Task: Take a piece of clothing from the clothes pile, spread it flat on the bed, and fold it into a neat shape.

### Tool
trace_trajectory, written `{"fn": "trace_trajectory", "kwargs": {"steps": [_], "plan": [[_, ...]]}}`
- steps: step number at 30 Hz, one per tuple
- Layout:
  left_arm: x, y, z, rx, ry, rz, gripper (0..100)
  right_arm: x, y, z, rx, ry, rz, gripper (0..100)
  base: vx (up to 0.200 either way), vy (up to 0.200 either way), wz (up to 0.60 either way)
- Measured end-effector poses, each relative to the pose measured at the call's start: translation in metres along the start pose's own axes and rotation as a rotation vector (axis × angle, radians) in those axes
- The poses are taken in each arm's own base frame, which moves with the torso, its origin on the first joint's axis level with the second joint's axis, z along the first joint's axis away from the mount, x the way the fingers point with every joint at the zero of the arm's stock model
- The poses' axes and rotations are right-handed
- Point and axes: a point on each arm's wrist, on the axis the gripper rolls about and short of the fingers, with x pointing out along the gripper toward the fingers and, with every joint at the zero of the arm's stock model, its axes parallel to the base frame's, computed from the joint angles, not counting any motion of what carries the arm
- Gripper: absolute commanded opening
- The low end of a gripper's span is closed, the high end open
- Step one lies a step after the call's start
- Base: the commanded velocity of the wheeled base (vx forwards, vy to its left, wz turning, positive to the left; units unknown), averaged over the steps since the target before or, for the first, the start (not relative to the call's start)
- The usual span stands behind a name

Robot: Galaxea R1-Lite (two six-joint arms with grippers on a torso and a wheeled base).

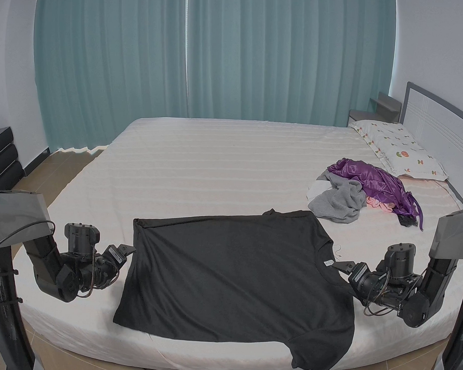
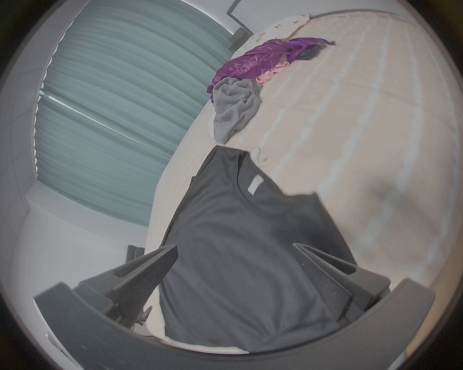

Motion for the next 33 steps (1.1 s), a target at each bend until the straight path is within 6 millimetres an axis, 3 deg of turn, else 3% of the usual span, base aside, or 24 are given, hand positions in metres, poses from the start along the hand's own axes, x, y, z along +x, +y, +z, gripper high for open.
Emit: {"fn": "trace_trajectory", "kwargs": {"steps": [4,10,13,25,33], "plan": [[-0.016,0.003,-0.009,-0.004,0.024,-0.018,100,-0.016,-0.005,-0.009,0.053,0.044,0.035,100,-0.200,0.000,0.00],[-0.025,0.004,-0.013,-0.005,0.037,-0.020,100,-0.026,-0.009,-0.015,0.064,0.061,0.052,100,0.000,0.000,0.00],[-0.026,0.004,-0.013,-0.004,0.038,-0.023,100,-0.027,-0.010,-0.016,0.065,0.066,0.047,100,0.000,0.000,0.00],[-0.029,-0.002,-0.018,-0.008,0.047,-0.037,100,-0.028,-0.012,-0.017,0.066,0.070,0.041,100,0.000,-0.200,0.00],[-0.033,0.005,-0.023,0.001,0.051,0.000,100,-0.028,-0.012,-0.017,0.066,0.070,0.040,100,0.000,0.000,0.00]]}}
